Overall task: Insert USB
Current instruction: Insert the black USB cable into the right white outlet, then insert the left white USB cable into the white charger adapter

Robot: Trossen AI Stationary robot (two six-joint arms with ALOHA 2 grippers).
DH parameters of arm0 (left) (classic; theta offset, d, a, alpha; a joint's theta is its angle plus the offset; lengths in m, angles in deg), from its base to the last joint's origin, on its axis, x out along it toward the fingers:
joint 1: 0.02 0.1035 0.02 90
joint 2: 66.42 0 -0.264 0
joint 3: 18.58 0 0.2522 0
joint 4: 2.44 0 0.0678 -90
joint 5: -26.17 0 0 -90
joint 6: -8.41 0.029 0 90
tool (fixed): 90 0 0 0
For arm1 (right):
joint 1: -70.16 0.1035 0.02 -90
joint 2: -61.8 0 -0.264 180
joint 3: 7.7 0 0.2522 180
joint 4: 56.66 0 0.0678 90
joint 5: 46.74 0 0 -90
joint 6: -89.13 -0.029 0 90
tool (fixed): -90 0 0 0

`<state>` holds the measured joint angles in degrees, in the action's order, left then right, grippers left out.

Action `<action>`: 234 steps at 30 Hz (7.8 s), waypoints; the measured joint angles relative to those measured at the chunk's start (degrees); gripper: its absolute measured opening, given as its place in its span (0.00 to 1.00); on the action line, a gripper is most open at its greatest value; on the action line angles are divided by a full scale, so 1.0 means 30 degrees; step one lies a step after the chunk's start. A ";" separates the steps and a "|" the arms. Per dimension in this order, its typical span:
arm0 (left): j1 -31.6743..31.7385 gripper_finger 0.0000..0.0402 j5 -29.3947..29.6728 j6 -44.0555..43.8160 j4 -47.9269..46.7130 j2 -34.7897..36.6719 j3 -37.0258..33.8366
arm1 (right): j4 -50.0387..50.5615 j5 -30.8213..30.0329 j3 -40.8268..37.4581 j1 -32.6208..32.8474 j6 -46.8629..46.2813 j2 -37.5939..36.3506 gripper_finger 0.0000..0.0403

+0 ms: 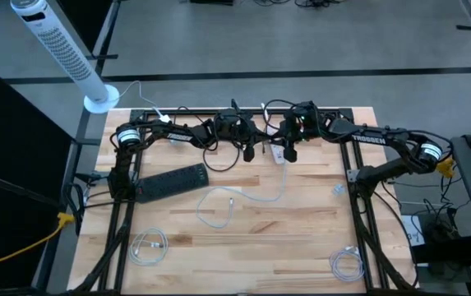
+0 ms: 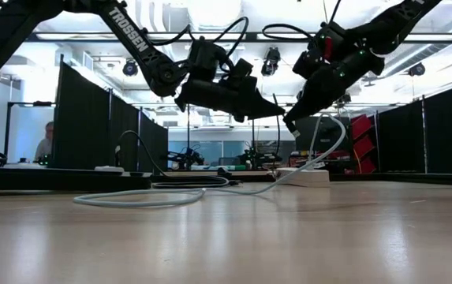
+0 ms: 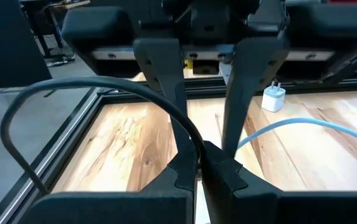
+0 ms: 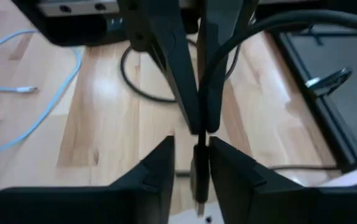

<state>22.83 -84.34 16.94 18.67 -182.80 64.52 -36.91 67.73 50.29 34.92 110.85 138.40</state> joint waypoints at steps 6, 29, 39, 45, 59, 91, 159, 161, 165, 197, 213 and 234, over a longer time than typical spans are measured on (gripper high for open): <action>0.0000 0.00 0.0007 0.0047 -0.0134 0.0000 0.0000 | 0.0390 -0.0007 0.0514 0.0000 -0.0020 0.0117 0.36; -0.0124 0.00 0.0000 0.0159 -0.0080 -0.0007 0.0000 | 0.0915 -0.0160 0.0523 0.0007 -0.0243 0.0146 0.02; -0.0311 0.00 0.0168 -0.0208 0.0289 -0.0015 0.0000 | 0.0886 -0.0067 0.0523 0.0036 -0.0801 0.0148 0.04; -0.0401 0.00 0.0160 -0.0211 0.0499 -0.0015 0.0007 | 0.0893 0.0000 0.0508 0.0049 -0.0889 0.0160 0.19; -0.0386 0.00 0.0197 -0.0713 0.0576 -0.0015 0.0007 | 0.0762 -0.0007 0.0502 0.0044 -0.0296 0.0125 0.03; -0.0331 0.06 0.0488 -0.0834 0.0220 -0.4640 0.3314 | -1.1496 0.1631 -1.1496 -0.1464 -0.3014 -0.5583 0.03; -0.1479 0.06 0.0153 -0.1184 -0.3184 -0.5442 0.3876 | -2.0886 0.2238 -1.1936 -0.1791 -0.0191 0.3875 0.03; -0.1479 0.06 0.0146 -0.1184 -0.3197 -0.5442 0.3876 | -2.0825 0.2127 -1.1928 -0.1785 -0.0029 0.4122 0.03; -0.1475 0.06 0.0153 -0.1177 -0.3250 -0.5442 0.3876 | -2.1060 0.2053 -1.1895 -0.1617 -0.0036 0.4893 0.03; -0.2914 0.06 0.3672 0.2754 -1.3887 -0.1121 0.3609 | 0.0143 -0.3520 -0.6540 0.2477 -0.2467 -0.5491 0.50; -0.5428 0.06 0.5937 0.2106 -0.8651 0.0098 0.0597 | 0.7091 -0.4954 -0.3737 0.8840 -1.0833 -0.6275 0.47; -1.4540 0.06 1.7070 -0.6499 -0.7775 0.0379 0.0415 | 2.2155 -0.7575 -0.1167 1.4337 -1.2440 -0.5670 0.47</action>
<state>-20.79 -33.13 -2.56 -4.66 -181.66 65.76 29.56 45.01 46.79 77.93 73.53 121.39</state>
